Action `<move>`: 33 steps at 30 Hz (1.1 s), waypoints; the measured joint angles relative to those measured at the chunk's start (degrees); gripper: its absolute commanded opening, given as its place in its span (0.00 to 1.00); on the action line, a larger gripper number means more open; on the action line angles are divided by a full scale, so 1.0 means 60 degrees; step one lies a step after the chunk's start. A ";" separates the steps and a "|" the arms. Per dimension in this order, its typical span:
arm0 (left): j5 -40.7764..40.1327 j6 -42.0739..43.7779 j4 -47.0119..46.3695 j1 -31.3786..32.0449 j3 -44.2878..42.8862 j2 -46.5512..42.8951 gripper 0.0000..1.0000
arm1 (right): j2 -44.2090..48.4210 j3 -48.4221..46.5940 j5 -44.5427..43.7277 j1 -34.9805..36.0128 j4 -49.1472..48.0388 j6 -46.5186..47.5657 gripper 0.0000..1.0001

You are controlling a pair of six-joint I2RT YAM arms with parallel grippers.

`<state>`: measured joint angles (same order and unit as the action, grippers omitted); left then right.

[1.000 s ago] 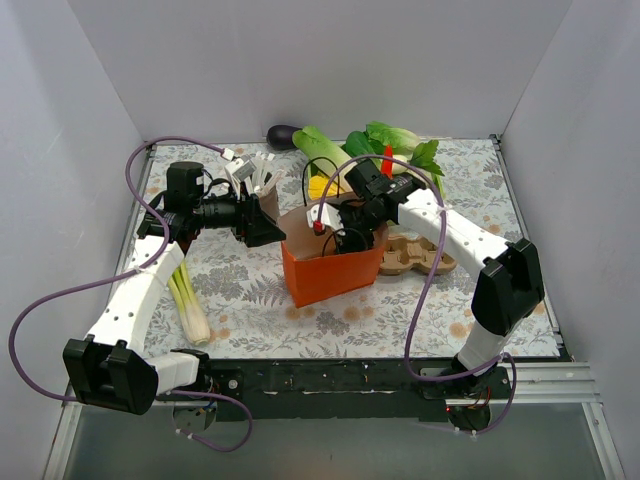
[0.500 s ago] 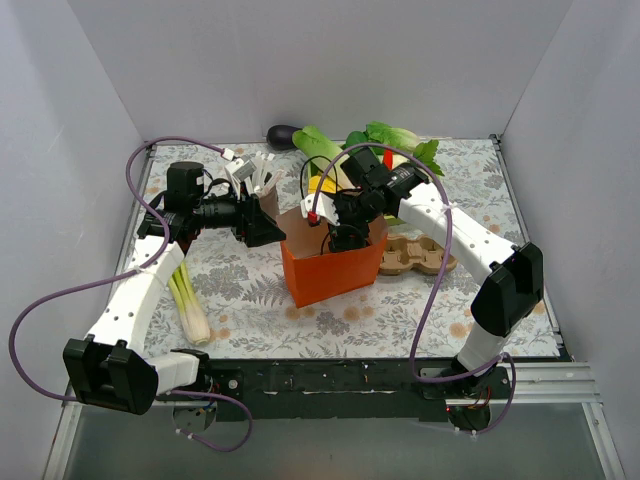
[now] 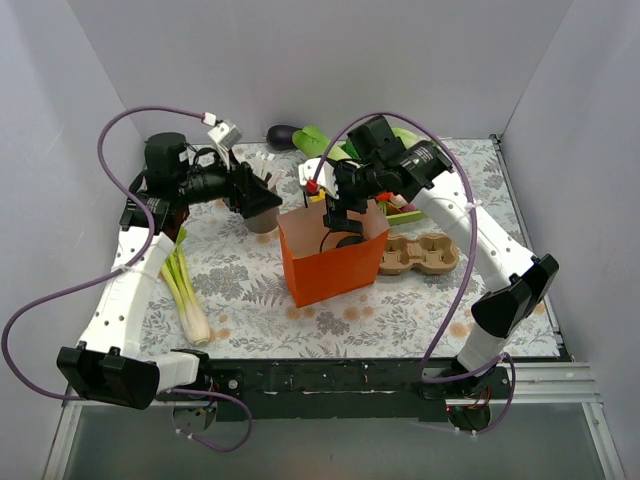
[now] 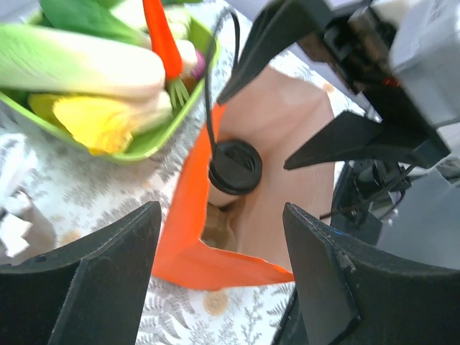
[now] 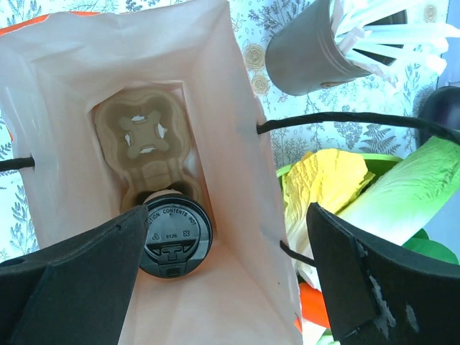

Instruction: Pack the takeout coffee

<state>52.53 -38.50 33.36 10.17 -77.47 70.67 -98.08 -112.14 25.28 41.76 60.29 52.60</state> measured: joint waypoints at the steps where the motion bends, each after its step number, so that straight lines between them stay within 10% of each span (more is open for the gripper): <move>1: -0.0087 -0.0018 0.0000 -0.0007 -0.0295 0.0000 0.69 | 0.0026 -0.0076 -0.0029 0.0000 0.0026 -0.0036 0.98; 16: -0.4033 0.0266 0.0605 -0.1413 -0.1679 0.0871 0.71 | 0.1869 -0.0849 -0.2229 -0.0284 -0.1140 -0.2244 0.98; 33: -0.5982 -0.0273 0.0645 -0.1621 -0.1650 0.2229 0.48 | 0.2441 0.0557 -0.3934 -0.2667 -0.2492 -0.4809 0.96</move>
<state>16.64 -40.14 37.23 0.45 -87.37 84.05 -83.44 -108.79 1.67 25.76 45.34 23.75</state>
